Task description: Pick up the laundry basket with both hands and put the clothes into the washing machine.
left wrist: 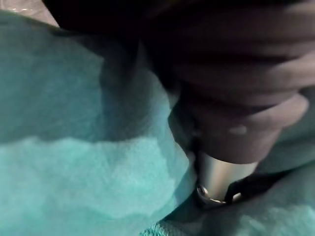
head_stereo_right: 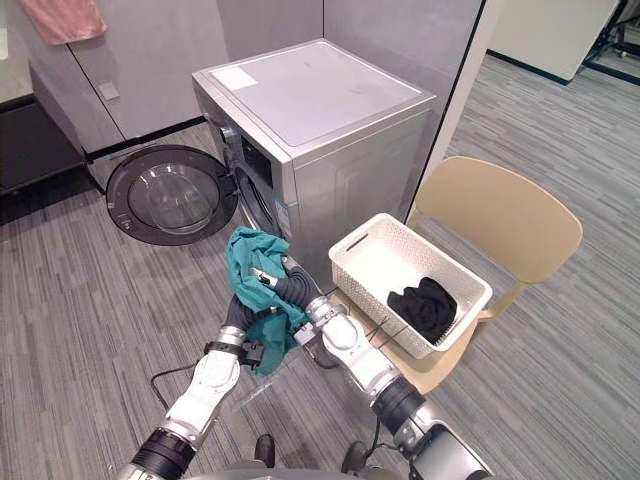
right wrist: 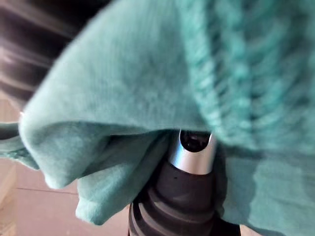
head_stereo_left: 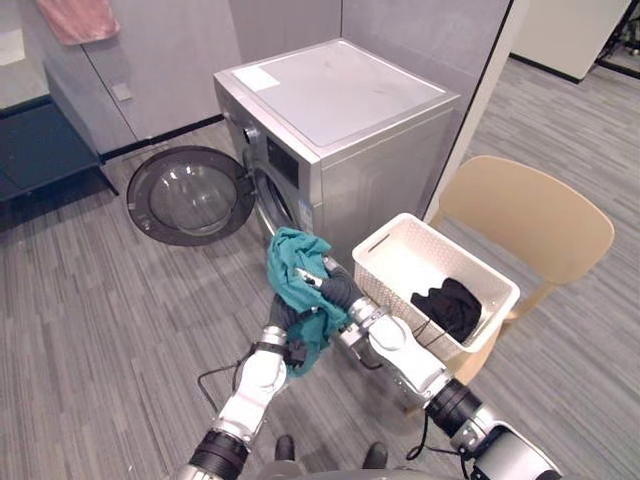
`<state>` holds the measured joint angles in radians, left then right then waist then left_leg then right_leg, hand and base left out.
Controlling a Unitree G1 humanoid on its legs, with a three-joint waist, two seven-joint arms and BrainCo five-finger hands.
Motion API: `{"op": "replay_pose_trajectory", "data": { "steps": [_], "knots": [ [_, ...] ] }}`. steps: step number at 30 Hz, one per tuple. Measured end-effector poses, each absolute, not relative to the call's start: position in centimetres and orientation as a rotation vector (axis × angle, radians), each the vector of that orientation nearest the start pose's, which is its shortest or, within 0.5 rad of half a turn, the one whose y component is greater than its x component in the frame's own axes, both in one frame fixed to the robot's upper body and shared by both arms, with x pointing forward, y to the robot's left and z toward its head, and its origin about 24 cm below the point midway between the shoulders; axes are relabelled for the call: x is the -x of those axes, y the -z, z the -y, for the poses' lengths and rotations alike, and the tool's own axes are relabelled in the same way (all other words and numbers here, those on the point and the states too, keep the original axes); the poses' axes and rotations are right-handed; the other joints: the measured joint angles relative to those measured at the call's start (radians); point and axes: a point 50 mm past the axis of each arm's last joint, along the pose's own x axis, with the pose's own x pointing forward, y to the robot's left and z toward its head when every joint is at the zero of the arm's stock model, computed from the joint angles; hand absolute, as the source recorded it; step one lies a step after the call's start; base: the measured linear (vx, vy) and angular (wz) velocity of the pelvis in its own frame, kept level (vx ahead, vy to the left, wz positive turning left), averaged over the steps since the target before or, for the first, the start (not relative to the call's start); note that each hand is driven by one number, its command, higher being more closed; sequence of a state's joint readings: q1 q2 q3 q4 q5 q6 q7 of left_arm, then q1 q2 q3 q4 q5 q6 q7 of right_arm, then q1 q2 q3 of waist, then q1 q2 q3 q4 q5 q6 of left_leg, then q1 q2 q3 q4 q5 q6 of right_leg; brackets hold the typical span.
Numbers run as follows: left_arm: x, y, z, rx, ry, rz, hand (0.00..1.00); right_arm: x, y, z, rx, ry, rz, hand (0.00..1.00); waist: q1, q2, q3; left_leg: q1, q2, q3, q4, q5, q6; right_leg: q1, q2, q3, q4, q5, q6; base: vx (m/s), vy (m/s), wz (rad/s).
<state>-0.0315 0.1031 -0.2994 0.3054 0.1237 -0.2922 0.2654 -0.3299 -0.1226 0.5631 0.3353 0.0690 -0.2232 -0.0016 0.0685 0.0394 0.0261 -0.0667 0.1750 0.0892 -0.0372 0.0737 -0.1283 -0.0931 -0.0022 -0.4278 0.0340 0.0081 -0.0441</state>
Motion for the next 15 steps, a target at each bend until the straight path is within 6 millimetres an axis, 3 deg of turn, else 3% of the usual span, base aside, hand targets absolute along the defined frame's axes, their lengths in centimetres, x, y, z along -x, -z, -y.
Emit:
{"op": "replay_pose_trajectory", "data": {
  "steps": [2,6,9,15],
  "knots": [
    [-23.7,0.9,-11.6,-0.201,0.034,-0.017,1.0,-27.2,-3.9,4.6,0.236,-0.548,0.135,0.0,-0.002,-0.001,0.0,0.003,-0.001,0.005,-0.002,0.0,0.0,0.0,0.001,0.004,-0.001,0.001,0.0,0.0,0.028,-0.08],
    [-22.7,3.0,-16.1,-0.183,-0.165,-0.146,1.0,-25.8,-1.0,7.7,0.351,-0.471,0.04,0.0,-0.002,-0.001,0.0,0.017,-0.001,0.02,-0.017,0.001,0.0,0.001,0.007,0.017,-0.004,0.005,0.002,0.0,0.03,-0.09],
    [-21.4,4.7,-19.0,-0.219,-0.253,-0.236,1.0,-24.1,2.6,9.6,0.466,-0.472,-0.101,0.0,-0.004,-0.008,-0.001,0.026,-0.005,0.022,-0.025,0.001,0.0,0.025,0.015,0.018,-0.051,0.029,0.006,0.01,0.043,-0.01],
    [-17.9,8.4,-20.9,-0.229,-0.311,-0.447,1.0,-21.2,7.8,12.1,0.551,-0.453,-0.356,0.0,-0.003,-0.02,0.0,0.039,-0.016,0.021,-0.036,0.0,0.001,0.069,0.02,0.017,-0.131,0.065,0.014,0.02,0.058,0.02]
  ]
}}
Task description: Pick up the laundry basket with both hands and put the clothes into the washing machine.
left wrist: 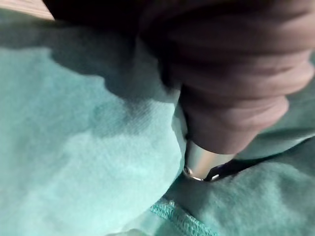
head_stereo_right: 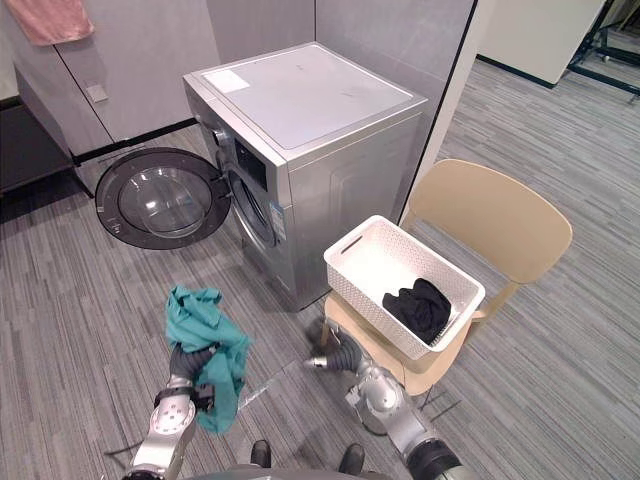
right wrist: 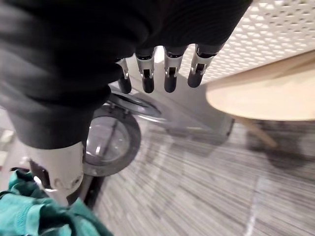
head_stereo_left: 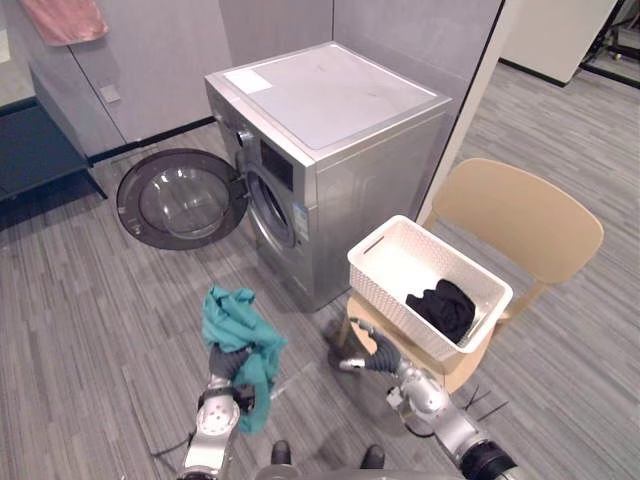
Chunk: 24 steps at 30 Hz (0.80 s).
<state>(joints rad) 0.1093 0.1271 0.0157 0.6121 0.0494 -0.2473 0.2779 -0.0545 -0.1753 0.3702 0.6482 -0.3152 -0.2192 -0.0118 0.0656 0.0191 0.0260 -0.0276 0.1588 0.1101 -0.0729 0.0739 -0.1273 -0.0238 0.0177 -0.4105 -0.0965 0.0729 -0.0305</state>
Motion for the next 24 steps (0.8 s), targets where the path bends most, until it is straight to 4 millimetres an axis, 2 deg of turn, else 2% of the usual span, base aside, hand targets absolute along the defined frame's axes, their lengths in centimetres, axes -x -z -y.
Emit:
{"op": "replay_pose_trajectory", "data": {
  "steps": [5,8,10,11,12,13,14,15,16,17,18,20,21,22,23,24],
  "knots": [
    [-15.0,11.3,-22.0,-0.185,-0.365,-0.633,1.0,-19.0,11.3,15.1,0.548,-0.353,-0.599,0.0,-0.002,-0.009,0.034,-0.003,-0.004,-0.026,-0.003,0.0,0.0,0.011,-0.004,-0.028,-0.002,-0.004,0.007,0.0,0.052,0.15],
    [-14.7,11.7,-21.9,-0.159,-0.37,-0.658,1.0,-18.3,12.2,16.4,0.568,-0.297,-0.675,0.0,-0.001,-0.009,0.074,-0.058,-0.017,-0.079,0.02,0.007,0.009,0.003,-0.021,-0.087,-0.001,-0.016,0.018,-0.04,0.046,0.61],
    [-14.6,12.0,-21.2,-0.131,-0.369,-0.678,1.0,-18.1,12.5,17.5,0.583,-0.246,-0.716,0.0,0.003,0.005,0.092,-0.11,-0.03,-0.128,0.029,0.019,0.031,-0.017,-0.038,-0.158,0.02,-0.039,0.022,-0.01,0.048,0.92],
    [-14.5,12.2,-20.9,-0.112,-0.37,-0.687,1.0,-18.2,12.4,17.8,0.579,-0.215,-0.72,0.0,0.004,0.008,0.109,-0.123,-0.038,-0.123,0.035,0.018,0.064,-0.017,-0.056,-0.189,0.043,-0.054,0.026,-0.01,0.052,0.78],
    [-14.5,12.3,-20.8,-0.108,-0.367,-0.695,1.0,-18.3,12.4,18.0,0.569,-0.191,-0.722,0.0,0.003,0.004,0.114,-0.134,-0.039,-0.085,0.043,0.005,0.126,-0.017,-0.071,-0.216,0.057,-0.064,0.035,0.01,0.061,1.12],
    [-14.2,12.6,-20.5,-0.096,-0.354,-0.715,1.0,-18.2,12.4,18.6,0.55,-0.142,-0.731,0.0,-0.005,-0.002,0.117,-0.149,-0.031,0.058,0.062,-0.038,0.231,-0.015,-0.112,-0.264,0.078,-0.081,0.053,0.11,0.083,1.26],
    [-14.2,12.7,-20.0,-0.085,-0.344,-0.723,1.0,-18.2,12.4,19.3,0.535,-0.094,-0.738,0.0,-0.016,-0.002,0.118,-0.153,-0.018,0.18,0.076,-0.045,0.241,-0.014,-0.141,-0.3,0.1,-0.088,0.063,0.16,0.1,1.28],
    [-14.1,12.8,-19.8,-0.079,-0.341,-0.728,1.0,-18.3,12.3,19.6,0.527,-0.074,-0.739,0.0,-0.02,0.002,0.12,-0.153,-0.008,0.237,0.083,-0.042,0.237,-0.015,-0.153,-0.315,0.116,-0.087,0.071,0.21,0.156,0.97],
    [-13.7,13.1,-19.5,-0.071,-0.34,-0.745,1.0,-18.3,12.2,20.2,0.528,-0.042,-0.741,0.0,-0.022,0.022,0.116,-0.15,0.023,0.323,0.109,0.032,0.19,-0.014,-0.17,-0.342,0.156,-0.099,0.087,0.22,0.168,0.69],
    [-13.4,13.2,-19.6,-0.073,-0.342,-0.755,1.0,-18.6,12.1,20.4,0.511,-0.018,-0.738,0.0,-0.022,0.02,0.119,-0.147,0.02,0.327,0.117,0.03,0.123,-0.012,-0.18,-0.345,0.18,-0.107,0.097,0.26,0.193,0.61],
    [-13.5,13.1,-19.8,-0.079,-0.343,-0.753,1.0,-18.7,12.0,20.3,0.498,-0.01,-0.732,0.0,-0.024,0.012,0.124,-0.147,0.01,0.32,0.118,0.026,0.119,-0.006,-0.189,-0.34,0.181,-0.108,0.098,0.24,0.16,0.66],
    [-14.0,12.8,-20.8,-0.108,-0.346,-0.736,1.0,-18.7,12.2,18.9,0.441,-0.013,-0.731,0.0,-0.023,-0.034,0.141,-0.143,-0.029,0.295,0.129,0.012,0.11,0.032,-0.23,-0.339,0.183,-0.118,0.124,0.17,0.125,0.71],
    [-13.9,12.8,-21.0,-0.113,-0.349,-0.739,1.0,-18.7,12.3,18.5,0.429,-0.017,-0.733,0.0,-0.021,-0.042,0.142,-0.142,-0.042,0.294,0.145,-0.008,0.113,0.042,-0.24,-0.34,0.188,-0.123,0.134,0.15,0.14,0.44],
    [-13.4,13.1,-21.2,-0.118,-0.35,-0.763,1.0,-18.7,12.3,17.8,0.396,-0.021,-0.735,0.0,-0.019,-0.051,0.146,-0.142,-0.051,0.29,0.205,-0.075,0.124,0.047,-0.287,-0.341,0.268,-0.153,0.175,0.14,0.18,0.3],
    [-12.8,13.3,-21.2,-0.114,-0.342,-0.781,1.0,-18.6,12.4,17.5,0.381,-0.022,-0.734,0.0,-0.022,-0.05,0.148,-0.138,-0.063,0.275,0.254,-0.123,0.131,0.03,-0.35,-0.321,0.4,-0.178,0.179,0.13,0.198,0.29],
    [-12.5,13.4,-21.1,-0.112,-0.338,-0.788,1.0,-18.5,12.4,17.4,0.375,-0.022,-0.732,0.0,-0.023,-0.049,0.148,-0.132,-0.072,0.264,0.269,-0.15,0.136,0.007,-0.39,-0.293,0.495,-0.19,0.158,0.12,0.201,0.42]
  ]
}}
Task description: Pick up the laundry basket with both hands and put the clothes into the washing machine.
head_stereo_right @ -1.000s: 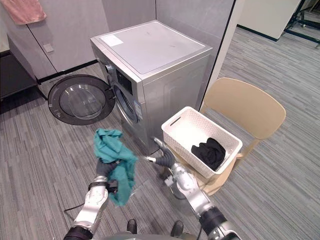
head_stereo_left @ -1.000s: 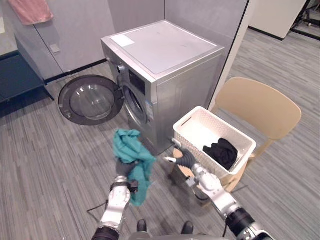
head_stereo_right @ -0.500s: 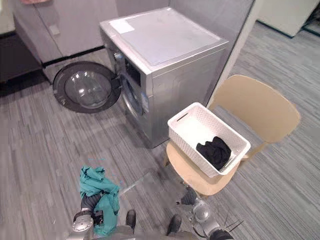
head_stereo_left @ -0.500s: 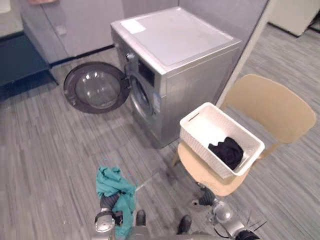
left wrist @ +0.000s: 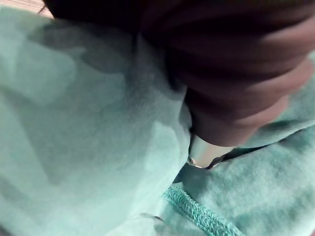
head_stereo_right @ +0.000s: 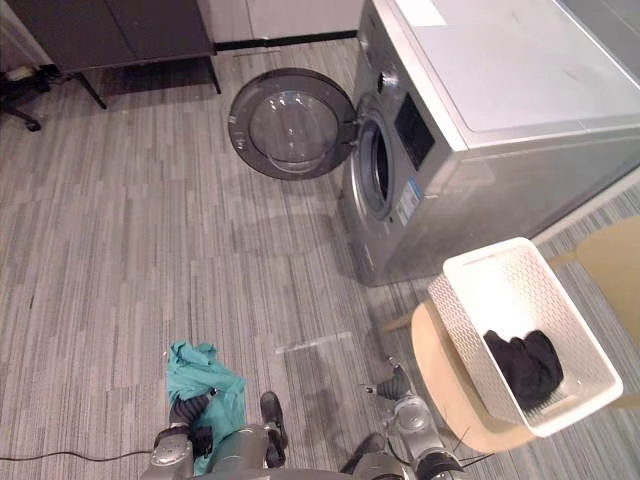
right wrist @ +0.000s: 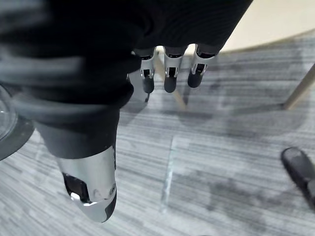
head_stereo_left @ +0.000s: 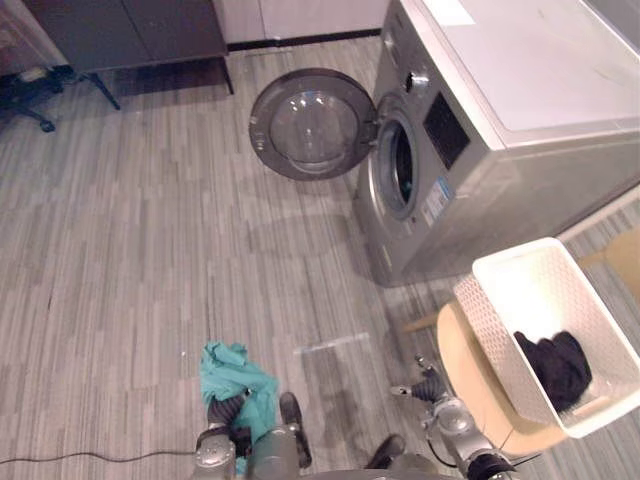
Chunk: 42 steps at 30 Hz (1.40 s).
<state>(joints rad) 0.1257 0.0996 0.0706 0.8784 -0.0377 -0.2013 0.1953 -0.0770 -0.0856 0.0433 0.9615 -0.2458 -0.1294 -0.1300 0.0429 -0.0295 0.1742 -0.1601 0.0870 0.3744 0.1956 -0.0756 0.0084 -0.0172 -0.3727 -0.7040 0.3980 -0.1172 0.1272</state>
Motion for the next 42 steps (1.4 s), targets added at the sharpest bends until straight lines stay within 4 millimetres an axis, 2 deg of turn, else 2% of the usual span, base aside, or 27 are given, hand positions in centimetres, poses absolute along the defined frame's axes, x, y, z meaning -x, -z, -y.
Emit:
{"op": "replay_pose_trajectory", "data": {
  "steps": [1,2,3,5,8,11,13,14,15,16,17,18,20,22,25,28,29,31,32,34,35,36,37,38,39,41,42],
  "knots": [
    [-12.2,13.5,-21.3,-0.118,-0.338,-0.795,1.0,-18.3,12.2,17.3,0.375,-0.026,-0.719,0.0,-0.012,-0.005,0.005,0.022,-0.02,-0.029,0.02,-0.042,0.015,-0.084,-0.072,0.122,0.224,0.015,-0.102,0.15,0.181,0.72],
    [-12.3,13.3,-21.6,-0.129,-0.338,-0.788,1.0,-17.9,12.4,17.2,0.365,-0.025,-0.724,0.0,-0.032,-0.005,0.013,0.039,-0.033,-0.069,0.027,-0.062,0.026,-0.149,-0.071,0.271,0.36,0.008,-0.123,0.18,0.151,0.93],
    [-12.7,13.2,-21.7,-0.141,-0.33,-0.779,1.0,-17.5,12.5,17.1,0.359,-0.028,-0.733,0.0,-0.04,0.0,0.022,0.051,-0.034,-0.099,0.024,-0.07,0.028,-0.2,-0.019,0.374,0.425,-0.048,-0.09,0.18,0.076,0.83],
    [-13.2,12.8,-22.4,-0.165,-0.329,-0.763,1.0,-17.6,12.5,17.0,0.339,-0.018,-0.732,0.0,-0.053,-0.012,0.042,0.096,-0.035,-0.14,-0.002,-0.074,0.031,-0.279,0.082,0.454,0.444,-0.121,-0.082,0.28,0.019,0.71],
    [-14.3,12.5,-22.1,-0.159,-0.321,-0.736,1.0,-17.8,12.3,17.3,0.323,-0.003,-0.722,0.0,-0.065,-0.024,0.06,0.152,-0.038,-0.176,-0.033,-0.096,0.019,-0.39,0.166,0.397,0.207,-0.114,-0.084,0.31,-0.05,0.52],
    [-15.0,12.4,-21.6,-0.16,-0.296,-0.72,1.0,-17.6,12.4,16.9,0.319,-0.019,-0.719,0.0,-0.086,-0.035,0.058,0.219,-0.052,-0.218,-0.061,-0.124,-0.052,-0.402,0.223,0.379,-0.163,0.061,-0.099,0.38,-0.119,0.5],
    [-15.4,12.4,-20.7,-0.158,-0.257,-0.711,1.0,-17.5,12.1,17.3,0.319,-0.007,-0.702,0.0,-0.1,-0.023,0.048,0.256,-0.036,-0.266,-0.062,-0.163,-0.085,-0.407,0.226,0.403,-0.098,0.166,-0.171,0.58,-0.223,0.7],
    [-15.7,12.4,-19.9,-0.148,-0.227,-0.704,1.0,-18.0,11.8,17.6,0.327,-0.003,-0.678,0.0,-0.106,0.019,0.042,0.26,0.0,-0.288,-0.037,-0.179,-0.111,-0.416,0.248,0.372,-0.038,0.112,-0.19,0.6,-0.226,0.54],
    [-15.8,12.3,-19.8,-0.154,-0.221,-0.701,1.0,-18.2,11.6,17.5,0.324,-0.004,-0.668,0.0,-0.105,0.027,0.043,0.244,0.015,-0.287,0.003,-0.181,-0.121,-0.415,0.257,0.369,-0.027,0.096,-0.201,0.61,-0.264,0.16],
    [-15.6,12.4,-19.7,-0.156,-0.218,-0.708,1.0,-18.4,11.4,17.1,0.316,-0.01,-0.655,0.0,-0.101,0.032,0.045,0.197,0.046,-0.285,0.146,-0.169,-0.148,-0.39,0.279,0.362,-0.016,0.056,-0.22,0.76,-0.336,-0.18],
    [-15.1,12.7,-19.6,-0.156,-0.22,-0.724,1.0,-18.1,11.6,16.5,0.307,-0.021,-0.663,0.0,-0.099,0.04,0.049,0.143,0.094,-0.287,0.373,-0.113,-0.205,-0.314,0.322,0.363,-0.029,0.025,-0.24,0.75,-0.333,-0.3],
    [-14.8,12.8,-19.5,-0.152,-0.22,-0.732,1.0,-17.9,11.6,16.4,0.303,-0.024,-0.662,0.0,-0.095,0.042,0.051,0.117,0.117,-0.289,0.476,-0.076,-0.209,-0.278,0.341,0.371,-0.044,0.013,-0.248,0.61,-0.219,-0.66],
    [-14.4,12.8,-18.7,-0.122,-0.203,-0.728,1.0,-18.0,11.2,15.7,0.286,-0.029,-0.627,0.0,-0.068,0.04,0.051,0.002,0.189,-0.253,0.83,-0.108,-0.167,-0.136,0.41,0.437,-0.097,-0.032,-0.268,0.54,-0.136,-0.89],
    [-15.1,12.5,-18.0,-0.107,-0.189,-0.698,1.0,-18.3,10.9,15.6,0.281,-0.021,-0.61,0.0,-0.054,0.028,0.048,-0.088,0.191,-0.211,0.868,-0.132,-0.128,-0.061,0.421,0.497,-0.154,-0.041,-0.264,0.48,-0.056,-0.86],
    [-16.1,12.0,-17.8,-0.102,-0.182,-0.667,1.0,-18.1,11.2,15.8,0.281,-0.016,-0.631,0.0,-0.048,0.016,0.053,-0.177,0.16,-0.207,0.687,-0.154,-0.092,0.016,0.421,0.575,-0.205,-0.039,-0.256,0.4,0.041,-0.86],
    [-17.1,11.6,-17.6,-0.103,-0.173,-0.642,1.0,-18.0,11.6,16.0,0.272,0.005,-0.658,0.0,-0.028,-0.006,0.065,-0.196,0.043,-0.399,0.289,-0.13,-0.13,0.07,0.388,0.69,-0.21,-0.063,-0.215,0.43,0.22,-1.25],
    [-17.1,11.6,-17.4,-0.105,-0.17,-0.644,1.0,-17.8,11.7,16.3,0.277,0.009,-0.668,0.0,-0.028,0.005,0.06,-0.188,0.018,-0.521,0.133,-0.089,-0.176,0.084,0.388,0.747,-0.208,-0.089,-0.175,0.37,0.317,-1.24],
    [-16.7,12.0,-16.9,-0.101,-0.157,-0.667,1.0,-17.4,12.0,16.9,0.306,0.009,-0.686,0.0,-0.027,0.039,0.045,-0.18,0.041,-0.57,0.097,-0.018,-0.173,0.084,0.402,0.809,-0.176,-0.142,-0.128,0.41,0.464,-1.58],
    [-16.2,12.5,-16.6,-0.118,-0.128,-0.702,1.0,-16.7,12.4,17.2,0.309,0.019,-0.713,0.0,-0.031,0.033,0.038,-0.175,0.038,-0.522,0.178,0.035,-0.138,0.077,0.383,0.874,-0.101,-0.202,-0.082,0.35,0.486,-1.67],
    [-16.2,12.5,-17.4,-0.147,-0.127,-0.702,1.0,-15.9,12.7,16.6,0.288,0.014,-0.732,0.0,-0.031,-0.012,0.014,-0.146,0.014,-0.417,0.169,0.002,-0.101,0.015,0.32,0.899,-0.015,-0.213,-0.061,0.28,0.404,-1.44],
    [-16.2,12.4,-18.0,-0.164,-0.134,-0.699,1.0,-15.7,12.9,16.2,0.276,0.01,-0.739,0.0,-0.029,-0.04,-0.003,-0.103,0.008,-0.328,0.153,-0.017,-0.071,-0.03,0.276,0.875,0.04,-0.187,-0.027,0.21,0.332,-1.36],
    [-16.2,12.4,-18.2,-0.17,-0.135,-0.699,1.0,-15.7,12.8,16.1,0.274,0.008,-0.738,0.0,-0.032,-0.031,0.002,-0.087,0.008,-0.294,0.149,-0.023,-0.061,-0.042,0.258,0.844,0.05,-0.173,-0.016,0.21,0.37,-1.72],
    [-16.2,12.3,-18.6,-0.178,-0.141,-0.698,1.0,-16.0,12.8,15.9,0.273,0.002,-0.733,0.0,-0.032,-0.043,-0.006,-0.043,0.012,-0.219,0.126,-0.031,-0.046,-0.059,0.215,0.747,0.058,-0.147,-0.012,0.09,0.227,-1.78],
    [-16.3,12.2,-19.1,-0.185,-0.156,-0.694,1.0,-16.4,12.7,15.5,0.271,-0.01,-0.728,0.0,-0.03,-0.028,0.002,0.008,0.021,-0.126,0.08,-0.03,-0.039,-0.068,0.164,0.556,0.049,-0.131,-0.028,0.07,0.245,-1.8],
    [-16.4,12.1,-19.4,-0.19,-0.16,-0.69,1.0,-16.7,12.7,15.3,0.272,-0.018,-0.723,0.0,-0.031,-0.028,0.002,0.025,0.025,-0.099,0.063,-0.029,-0.037,-0.072,0.146,0.472,0.035,-0.122,-0.041,0.04,0.179,-1.78],
    [-16.5,12.0,-20.2,-0.213,-0.165,-0.685,1.0,-18.1,12.0,14.8,0.272,-0.031,-0.684,0.0,-0.03,-0.031,-0.003,0.076,0.037,0.023,0.012,-0.027,-0.035,-0.037,0.127,0.162,-0.069,-0.083,-0.068,0.03,0.138,-1.67],
    [-16.7,11.9,-20.1,-0.213,-0.163,-0.683,1.0,-18.3,11.9,14.9,0.277,-0.029,-0.679,0.0,-0.032,-0.032,-0.004,0.079,0.04,0.035,0.009,-0.027,-0.035,-0.032,0.129,0.156,-0.088,-0.066,-0.05,-0.01,0.057,-1.16]
  ]
}}
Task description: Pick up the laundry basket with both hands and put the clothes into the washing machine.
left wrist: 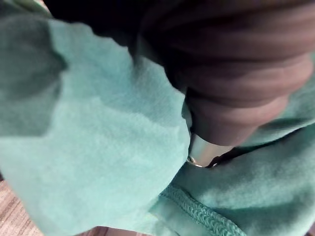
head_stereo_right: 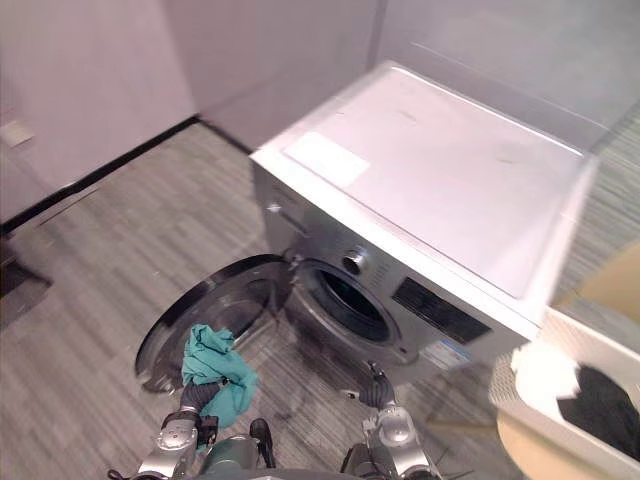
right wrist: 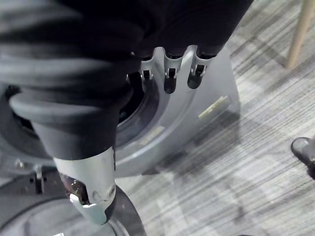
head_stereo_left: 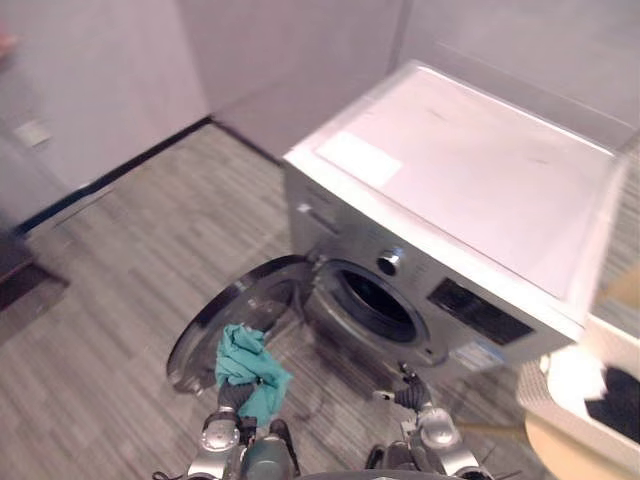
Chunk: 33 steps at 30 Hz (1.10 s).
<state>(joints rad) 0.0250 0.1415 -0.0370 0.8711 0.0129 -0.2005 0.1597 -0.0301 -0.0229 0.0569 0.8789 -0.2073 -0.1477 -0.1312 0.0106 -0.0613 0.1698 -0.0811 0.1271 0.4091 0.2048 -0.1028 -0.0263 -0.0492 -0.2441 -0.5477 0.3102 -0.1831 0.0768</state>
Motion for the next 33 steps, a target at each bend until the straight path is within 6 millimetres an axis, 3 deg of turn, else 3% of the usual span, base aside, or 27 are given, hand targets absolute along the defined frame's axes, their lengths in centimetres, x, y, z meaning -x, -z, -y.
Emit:
{"op": "replay_pose_trajectory", "data": {
  "steps": [2,4,6,8,9,10,11,13,14,15,17,21,27,30,31,33],
  "knots": [
    [-17.4,11.7,-19.8,-0.211,-0.149,-0.665,1.0,-17.8,12.2,16.1,0.296,-0.006,-0.697,0.0,-0.03,0.028,0.005,0.019,0.014,0.04,-0.015,0.003,-0.001,0.001,0.043,0.045,-0.067,0.037,-0.007,-0.01,0.003,-0.57],
    [-17.5,11.7,-19.4,-0.212,-0.132,-0.663,1.0,-17.1,12.4,16.5,0.296,0.007,-0.717,0.0,-0.04,0.035,0.0,0.025,0.03,0.061,-0.004,0.001,-0.004,0.013,0.068,0.073,-0.103,0.052,-0.01,0.01,-0.037,-0.51],
    [-17.6,11.7,-19.0,-0.233,-0.105,-0.661,1.0,-16.1,12.9,16.7,0.29,0.013,-0.749,0.0,-0.048,0.036,0.001,-0.007,0.081,0.069,0.1,-0.021,-0.034,0.016,0.092,0.101,-0.129,0.055,-0.016,0.0,-0.105,-0.53],
    [-17.0,12.0,-18.7,-0.238,-0.093,-0.676,1.0,-15.3,13.4,16.9,0.296,0.012,-0.782,0.0,-0.027,0.051,0.009,-0.082,0.193,0.026,0.412,-0.031,-0.043,0.048,0.143,0.188,-0.144,0.059,-0.036,0.0,-0.121,-1.18],
    [-16.6,12.2,-18.2,-0.224,-0.09,-0.689,1.0,-15.3,13.3,17.2,0.302,0.017,-0.779,0.0,-0.017,0.063,0.018,-0.11,0.207,-0.043,0.491,-0.04,-0.039,0.055,0.157,0.229,-0.131,0.056,-0.046,0.05,-0.052,-1.25],
    [-16.3,12.4,-17.8,-0.213,-0.086,-0.697,1.0,-15.4,13.3,17.3,0.305,0.019,-0.778,0.0,-0.015,0.062,0.021,-0.115,0.192,-0.097,0.494,-0.06,-0.047,0.051,0.16,0.251,-0.122,0.054,-0.048,0.08,0.085,-1.37],
    [-16.3,12.5,-17.0,-0.193,-0.075,-0.698,1.0,-15.8,13.0,18.1,0.322,0.043,-0.764,0.0,-0.011,0.079,0.023,-0.116,0.128,-0.234,0.427,-0.095,-0.059,0.029,0.156,0.313,-0.094,0.048,-0.045,0.05,0.116,-1.26],
    [-16.5,12.4,-16.8,-0.19,-0.072,-0.69,1.0,-16.0,12.8,18.5,0.325,0.06,-0.754,0.0,-0.013,0.085,0.023,-0.113,0.074,-0.327,0.308,-0.093,-0.064,-0.007,0.154,0.368,-0.058,0.04,-0.036,0.02,0.169,-1.05],
    [-16.7,12.3,-16.7,-0.189,-0.069,-0.685,1.0,-16.3,12.6,18.6,0.33,0.064,-0.74,0.0,-0.012,0.103,0.021,-0.108,0.053,-0.373,0.208,-0.068,-0.09,-0.05,0.162,0.396,-0.001,0.016,-0.019,0.01,0.179,-0.69],
    [-17.1,12.1,-16.8,-0.189,-0.073,-0.674,1.0,-16.4,12.6,18.6,0.33,0.066,-0.741,0.0,-0.011,0.101,0.027,-0.107,0.045,-0.366,0.217,-0.092,-0.082,-0.081,0.152,0.418,0.056,-0.013,-0.006,0.0,0.131,-0.57],
    [-18.6,11.3,-17.1,-0.198,-0.082,-0.628,1.0,-16.4,12.6,17.9,0.314,0.059,-0.738,0.0,-0.034,0.054,0.054,-0.169,0.014,-0.331,0.312,-0.14,-0.055,-0.176,0.1,0.448,0.202,-0.074,0.018,-0.02,0.105,-0.16],
    [-21.6,9.1,-17.1,-0.174,-0.112,-0.51,1.0,-19.1,11.3,17.9,0.323,0.074,-0.657,0.0,-0.037,0.048,0.144,-0.308,0.019,-0.287,0.554,-0.256,-0.023,-0.348,0.085,0.542,0.423,-0.144,0.049,-0.09,0.139,-0.41],
    [-28.4,1.8,-16.6,-0.118,-0.186,-0.184,1.0,-24.5,6.4,16.7,0.313,0.101,-0.402,0.0,-0.047,0.048,0.239,-0.544,0.075,-0.247,0.861,-0.382,0.014,-0.615,0.102,0.621,0.683,-0.203,0.071,-0.13,0.103,-0.33],
    [-31.6,-4.4,-16.1,-0.064,-0.226,0.057,1.0,-27.3,1.6,15.8,0.265,0.131,-0.18,0.0,-0.049,0.044,0.275,-0.715,0.112,-0.247,1.023,-0.43,0.024,-0.8,0.108,0.636,0.841,-0.234,0.069,-0.15,0.055,-0.19],
    [-32.0,-5.5,-15.9,-0.054,-0.231,0.099,1.0,-27.6,0.7,15.6,0.248,0.138,-0.139,0.0,-0.048,0.043,0.276,-0.749,0.12,-0.249,1.05,-0.438,0.025,-0.836,0.11,0.636,0.865,-0.239,0.068,-0.14,0.002,-0.1],
    [-33.1,-10.1,-15.5,-0.011,-0.249,0.27,1.0,-28.3,-3.1,14.5,0.176,0.154,0.03,0.0,-0.049,0.042,0.285,-0.896,0.144,-0.278,1.162,-0.46,0.021,-0.978,0.122,0.633,0.976,-0.262,0.061,-0.13,-0.061,-0.04]
  ]
}}
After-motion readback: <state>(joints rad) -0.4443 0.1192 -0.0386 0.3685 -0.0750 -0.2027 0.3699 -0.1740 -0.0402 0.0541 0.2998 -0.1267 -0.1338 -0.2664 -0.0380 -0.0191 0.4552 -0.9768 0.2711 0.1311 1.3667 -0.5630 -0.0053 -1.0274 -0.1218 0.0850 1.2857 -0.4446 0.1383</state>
